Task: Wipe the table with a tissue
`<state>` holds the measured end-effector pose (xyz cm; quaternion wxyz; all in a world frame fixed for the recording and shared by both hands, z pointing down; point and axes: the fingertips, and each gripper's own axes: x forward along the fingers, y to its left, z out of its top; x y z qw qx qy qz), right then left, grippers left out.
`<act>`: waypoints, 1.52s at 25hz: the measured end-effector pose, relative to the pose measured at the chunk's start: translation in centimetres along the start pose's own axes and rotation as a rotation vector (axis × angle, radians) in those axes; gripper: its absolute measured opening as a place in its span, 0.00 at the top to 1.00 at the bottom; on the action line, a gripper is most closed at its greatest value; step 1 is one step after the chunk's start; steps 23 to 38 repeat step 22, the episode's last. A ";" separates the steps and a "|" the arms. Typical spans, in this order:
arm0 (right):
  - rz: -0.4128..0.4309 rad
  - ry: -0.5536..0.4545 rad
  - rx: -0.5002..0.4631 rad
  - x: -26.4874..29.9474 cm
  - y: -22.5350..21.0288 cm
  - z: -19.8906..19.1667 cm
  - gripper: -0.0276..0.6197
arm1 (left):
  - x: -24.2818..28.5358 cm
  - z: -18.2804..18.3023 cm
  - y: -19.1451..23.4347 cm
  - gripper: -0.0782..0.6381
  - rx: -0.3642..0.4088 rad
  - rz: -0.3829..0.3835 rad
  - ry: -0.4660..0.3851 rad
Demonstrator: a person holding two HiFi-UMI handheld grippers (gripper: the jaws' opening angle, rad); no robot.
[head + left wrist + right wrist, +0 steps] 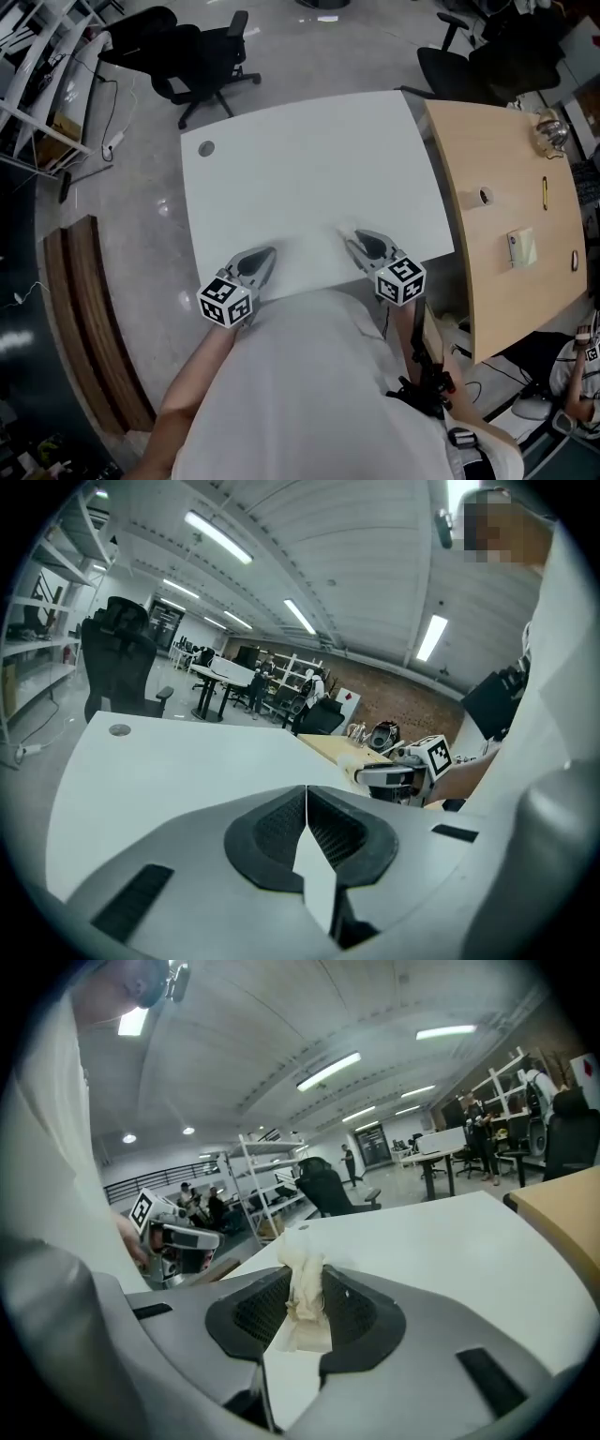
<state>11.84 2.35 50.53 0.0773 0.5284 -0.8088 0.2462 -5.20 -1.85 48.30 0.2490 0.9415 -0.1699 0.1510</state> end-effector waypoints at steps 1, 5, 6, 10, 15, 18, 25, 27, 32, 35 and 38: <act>-0.021 -0.016 0.008 -0.9 -0.2 0.1 0.80 | -0.2 -0.2 -0.3 0.88 0.007 -0.004 -0.001; -0.080 -0.061 0.015 -3.8 -0.2 0.3 0.80 | -1.5 -1.3 -1.3 0.88 0.017 -0.006 -0.007; -0.092 -0.070 0.015 -4.4 0.0 0.4 0.80 | -2.0 -1.7 -1.6 0.88 0.016 -0.005 -0.009; -0.139 -0.098 0.021 -6.8 0.9 0.0 0.80 | -3.7 -3.5 -3.4 0.88 0.014 -0.010 -0.013; -0.154 -0.120 0.031 -8.2 2.9 -0.6 0.80 | -5.6 -4.5 -4.4 0.88 0.011 -0.006 -0.031; -0.158 -0.121 0.032 -8.6 3.6 -1.1 0.80 | -6.2 -4.6 -4.7 0.88 0.017 -0.006 -0.041; -0.155 -0.124 0.027 -8.3 4.6 -1.4 0.80 | -7.1 -4.7 -4.7 0.88 0.026 -0.006 -0.055; -0.155 -0.124 0.027 -8.3 4.6 -1.4 0.80 | -7.1 -4.7 -4.7 0.88 0.026 -0.006 -0.055; -0.155 -0.124 0.027 -8.3 4.6 -1.4 0.80 | -7.1 -4.7 -4.7 0.88 0.026 -0.006 -0.055; -0.155 -0.124 0.027 -8.3 4.6 -1.4 0.80 | -7.1 -4.7 -4.7 0.88 0.026 -0.006 -0.055; -0.155 -0.124 0.027 -8.3 4.6 -1.4 0.80 | -7.1 -4.7 -4.7 0.88 0.026 -0.006 -0.055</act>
